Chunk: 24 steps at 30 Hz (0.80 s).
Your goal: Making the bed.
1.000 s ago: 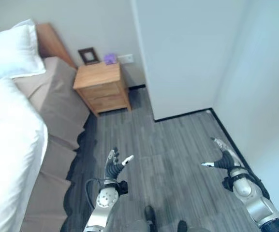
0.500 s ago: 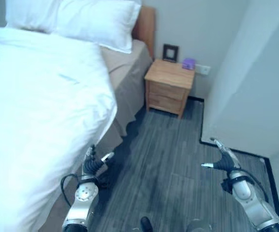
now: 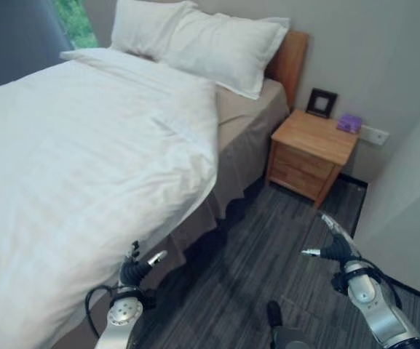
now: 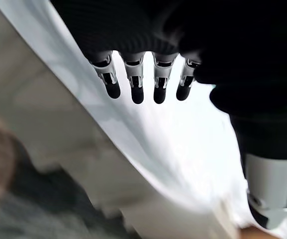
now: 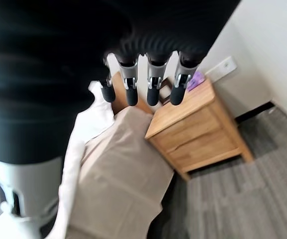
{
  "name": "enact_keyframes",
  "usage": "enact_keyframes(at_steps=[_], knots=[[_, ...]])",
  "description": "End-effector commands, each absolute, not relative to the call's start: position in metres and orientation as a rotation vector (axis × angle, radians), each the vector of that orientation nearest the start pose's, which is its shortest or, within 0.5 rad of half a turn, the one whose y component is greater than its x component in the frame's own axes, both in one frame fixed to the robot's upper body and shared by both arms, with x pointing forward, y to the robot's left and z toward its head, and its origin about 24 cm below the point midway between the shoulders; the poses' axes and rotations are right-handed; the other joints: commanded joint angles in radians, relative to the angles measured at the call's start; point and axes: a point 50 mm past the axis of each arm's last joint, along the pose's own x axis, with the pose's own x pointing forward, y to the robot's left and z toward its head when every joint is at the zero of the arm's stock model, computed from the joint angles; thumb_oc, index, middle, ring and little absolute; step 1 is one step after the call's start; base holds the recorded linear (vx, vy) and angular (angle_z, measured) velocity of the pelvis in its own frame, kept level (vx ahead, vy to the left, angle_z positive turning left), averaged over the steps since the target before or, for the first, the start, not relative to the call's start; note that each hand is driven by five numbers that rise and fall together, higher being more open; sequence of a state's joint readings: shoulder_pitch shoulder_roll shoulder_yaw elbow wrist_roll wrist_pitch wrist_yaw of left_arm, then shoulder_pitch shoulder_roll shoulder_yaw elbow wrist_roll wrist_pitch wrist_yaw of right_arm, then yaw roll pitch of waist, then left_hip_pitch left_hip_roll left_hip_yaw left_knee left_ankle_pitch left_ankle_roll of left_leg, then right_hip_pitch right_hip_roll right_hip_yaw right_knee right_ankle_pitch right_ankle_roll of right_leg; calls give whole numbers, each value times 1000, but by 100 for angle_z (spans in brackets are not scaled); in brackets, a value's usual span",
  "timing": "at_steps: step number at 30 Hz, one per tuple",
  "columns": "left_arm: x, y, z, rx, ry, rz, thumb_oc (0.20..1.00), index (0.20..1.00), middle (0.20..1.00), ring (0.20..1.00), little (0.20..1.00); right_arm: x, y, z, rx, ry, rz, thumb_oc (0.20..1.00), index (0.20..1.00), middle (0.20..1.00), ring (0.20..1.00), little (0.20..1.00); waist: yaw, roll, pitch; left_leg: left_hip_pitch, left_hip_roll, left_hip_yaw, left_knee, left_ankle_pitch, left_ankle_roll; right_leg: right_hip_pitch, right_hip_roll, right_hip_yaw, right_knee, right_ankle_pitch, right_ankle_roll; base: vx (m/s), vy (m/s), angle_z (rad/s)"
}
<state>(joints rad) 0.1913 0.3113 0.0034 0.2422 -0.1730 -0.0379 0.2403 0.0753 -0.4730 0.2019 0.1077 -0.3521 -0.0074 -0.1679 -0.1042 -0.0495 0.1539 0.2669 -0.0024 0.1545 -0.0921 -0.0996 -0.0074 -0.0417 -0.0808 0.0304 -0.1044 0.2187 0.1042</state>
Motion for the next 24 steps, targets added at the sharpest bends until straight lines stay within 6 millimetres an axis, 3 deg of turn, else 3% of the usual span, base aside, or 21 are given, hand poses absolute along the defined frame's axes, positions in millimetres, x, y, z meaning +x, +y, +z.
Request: enact_keyframes(at_steps=[1,6,8,10,13,15,18,21,22,23,24], knots=[[228,260,-18,412,330,219,1000,1000,1000,1000,1000,202,-271,-52,-373,494,-339,1000,1000,1000,1000,1000,-28,-5,45,-132,141,62,5,12,-63,-57,-126,-145,174,-211,82,11,-43,-1],[218,263,-22,366,345,246,1000,1000,1000,1000,1000,207,-268,-49,-383,475,-332,1000,1000,1000,1000,1000,-12,-26,16,-106,121,86,5,-9,-55,-5,-139,-157,106,-175,88,40,3,12],[221,262,-15,362,306,247,1000,1000,1000,1000,1000,214,-267,-40,-440,431,-305,1000,1000,1000,1000,1000,-5,-22,17,-99,114,83,5,-12,-44,-24,-142,-153,162,-184,92,19,39,-26],[228,260,6,369,200,235,1000,1000,1000,1000,1000,225,-266,-27,-556,372,-266,1000,1000,1000,1000,1000,-11,-8,34,-80,122,83,5,-19,-41,-87,-144,-153,286,-156,115,55,48,-39],[232,255,15,356,153,227,1000,1000,1000,1000,1000,230,-265,-22,-587,352,-255,1000,1000,1000,1000,1000,-17,1,36,-70,132,87,5,-30,-47,-127,-136,-197,292,-178,103,147,-10,-43],[237,247,21,338,116,207,1000,1000,1000,1000,1000,229,-268,-16,-607,326,-266,1000,1000,1000,1000,1000,-38,-9,34,-48,127,77,5,-46,-59,-182,-88,-245,181,-181,75,334,-113,-18],[244,246,24,347,97,220,1000,1000,1000,1000,1000,227,-270,-9,-610,298,-279,1000,1000,1000,1000,1000,-67,-8,29,-1,147,57,5,-76,-91,-217,-73,-281,90,-154,73,400,-192,15],[246,243,29,342,63,223,1000,1000,1000,1000,1000,226,-270,-2,-613,260,-265,1000,1000,1000,1000,1000,-82,-7,15,38,151,35,5,-102,-98,-187,-58,-247,70,-150,57,396,-222,39],[239,241,27,334,62,221,1000,1000,1000,1000,1000,229,-270,8,-636,212,-239,1000,1000,1000,1000,1000,-75,15,17,34,188,15,138,-71,-113,-140,-31,-229,91,-174,24,408,-226,33],[239,241,27,334,62,221,1000,1000,1000,1000,1000,229,-270,9,-636,212,-239,1000,1000,1000,1000,1000,-78,12,14,29,186,11,139,-67,-114,-143,-35,-230,90,-171,22,394,-236,17],[238,241,28,311,51,236,1000,1000,1000,1000,1000,234,-268,16,-651,166,-226,1000,1000,1000,1000,1000,-66,24,17,-6,205,3,262,13,-130,-98,-19,-236,97,-187,-4,349,-332,0]])
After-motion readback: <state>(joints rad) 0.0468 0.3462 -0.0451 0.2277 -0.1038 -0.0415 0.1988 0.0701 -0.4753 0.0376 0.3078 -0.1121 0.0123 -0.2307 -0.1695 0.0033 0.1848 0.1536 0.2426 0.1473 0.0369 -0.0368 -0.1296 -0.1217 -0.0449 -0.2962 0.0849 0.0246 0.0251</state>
